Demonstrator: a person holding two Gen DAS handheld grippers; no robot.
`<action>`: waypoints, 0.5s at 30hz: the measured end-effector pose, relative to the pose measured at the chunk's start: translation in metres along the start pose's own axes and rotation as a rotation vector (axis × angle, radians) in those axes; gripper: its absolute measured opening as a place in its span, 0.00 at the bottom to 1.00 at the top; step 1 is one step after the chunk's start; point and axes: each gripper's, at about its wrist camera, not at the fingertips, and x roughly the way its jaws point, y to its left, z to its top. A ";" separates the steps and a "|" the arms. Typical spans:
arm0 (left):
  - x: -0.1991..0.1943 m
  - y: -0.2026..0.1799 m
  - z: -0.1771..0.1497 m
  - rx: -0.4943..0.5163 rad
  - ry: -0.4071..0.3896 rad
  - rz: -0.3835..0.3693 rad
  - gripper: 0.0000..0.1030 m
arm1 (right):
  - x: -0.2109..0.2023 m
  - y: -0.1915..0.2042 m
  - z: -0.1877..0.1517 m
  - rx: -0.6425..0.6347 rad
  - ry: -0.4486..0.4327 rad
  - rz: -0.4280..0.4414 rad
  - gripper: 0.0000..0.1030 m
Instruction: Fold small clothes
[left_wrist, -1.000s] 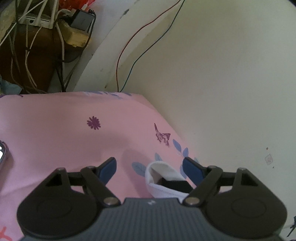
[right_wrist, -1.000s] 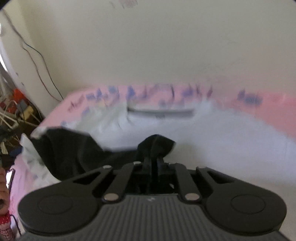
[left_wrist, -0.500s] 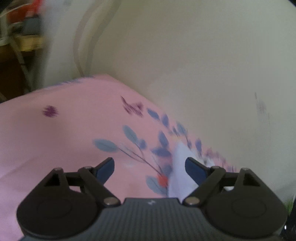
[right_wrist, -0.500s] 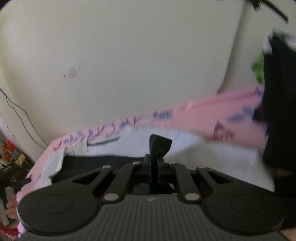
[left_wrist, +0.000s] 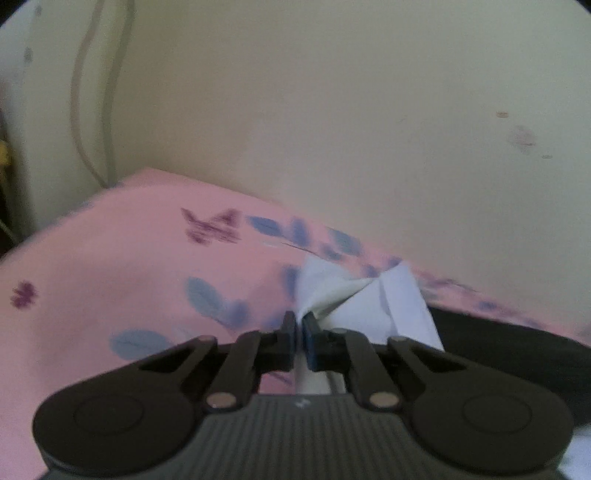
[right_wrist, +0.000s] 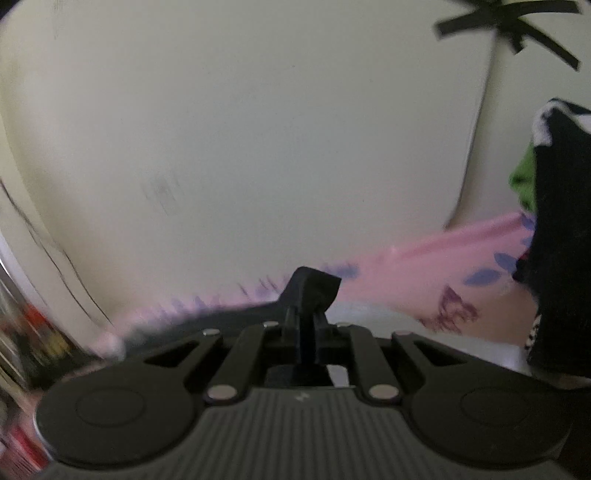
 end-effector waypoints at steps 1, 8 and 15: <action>0.006 0.002 -0.003 0.017 0.006 0.050 0.06 | 0.015 0.004 -0.009 -0.050 0.060 -0.047 0.06; -0.022 0.004 0.001 0.005 -0.035 0.058 0.35 | 0.022 0.002 -0.025 -0.035 0.041 -0.126 0.47; -0.061 -0.027 -0.001 0.165 -0.031 -0.196 0.51 | 0.008 0.037 -0.026 -0.140 0.027 0.006 0.44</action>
